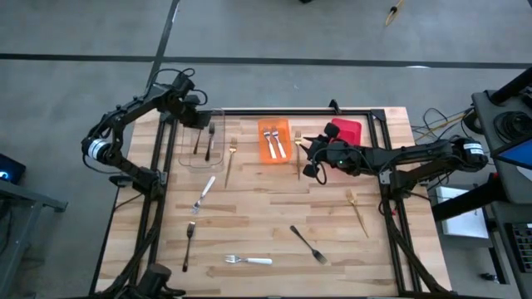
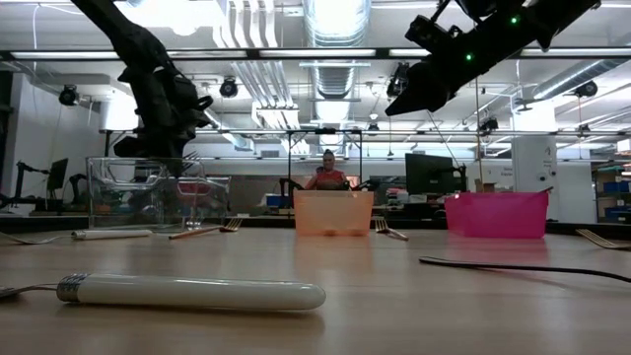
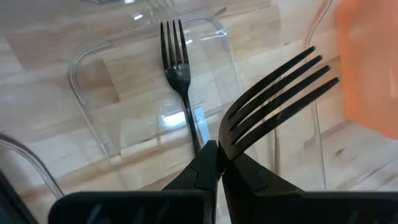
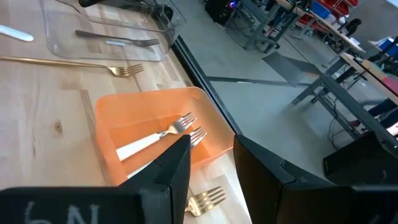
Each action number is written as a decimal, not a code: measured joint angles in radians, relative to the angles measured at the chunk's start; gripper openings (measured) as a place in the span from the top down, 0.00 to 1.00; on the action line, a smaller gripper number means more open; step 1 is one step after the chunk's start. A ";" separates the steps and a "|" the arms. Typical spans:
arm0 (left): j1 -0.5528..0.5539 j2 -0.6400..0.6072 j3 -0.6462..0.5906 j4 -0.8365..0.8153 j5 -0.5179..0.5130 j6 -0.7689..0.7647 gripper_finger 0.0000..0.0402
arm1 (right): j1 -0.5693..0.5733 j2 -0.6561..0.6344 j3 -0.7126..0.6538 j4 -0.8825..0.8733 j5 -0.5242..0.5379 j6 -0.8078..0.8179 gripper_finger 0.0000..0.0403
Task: Sort silverware by color (type)
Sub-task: Put the right black fork into the transparent bin, then put the top center gold fork into the red bin
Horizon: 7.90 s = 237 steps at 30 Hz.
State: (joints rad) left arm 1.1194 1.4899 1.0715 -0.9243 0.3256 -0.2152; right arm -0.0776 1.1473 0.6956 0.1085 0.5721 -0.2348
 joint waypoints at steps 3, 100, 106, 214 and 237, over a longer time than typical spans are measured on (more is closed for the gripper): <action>0.000 0.000 -0.001 -0.003 0.000 -0.014 1.00 | 0.000 0.000 0.000 0.000 0.000 0.000 0.72; -0.006 -0.001 -0.194 0.163 -0.038 -0.101 1.00 | -0.015 0.000 0.000 0.001 0.002 -0.019 0.72; -0.006 -0.001 -0.193 0.164 -0.038 -0.108 0.97 | -0.015 0.000 0.000 0.000 0.002 -0.021 0.72; -1.139 -0.362 -0.367 1.189 -0.674 0.180 0.88 | -0.015 0.574 0.529 -0.899 -0.225 1.116 0.59; -1.139 -0.362 -0.367 1.191 -0.674 0.184 0.88 | -0.015 0.714 0.506 -0.797 -0.151 1.106 0.60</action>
State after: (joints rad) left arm -0.0193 1.1275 0.7044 0.2665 -0.3489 -0.0308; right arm -0.0925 1.8614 1.2018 -0.6888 0.4207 0.8710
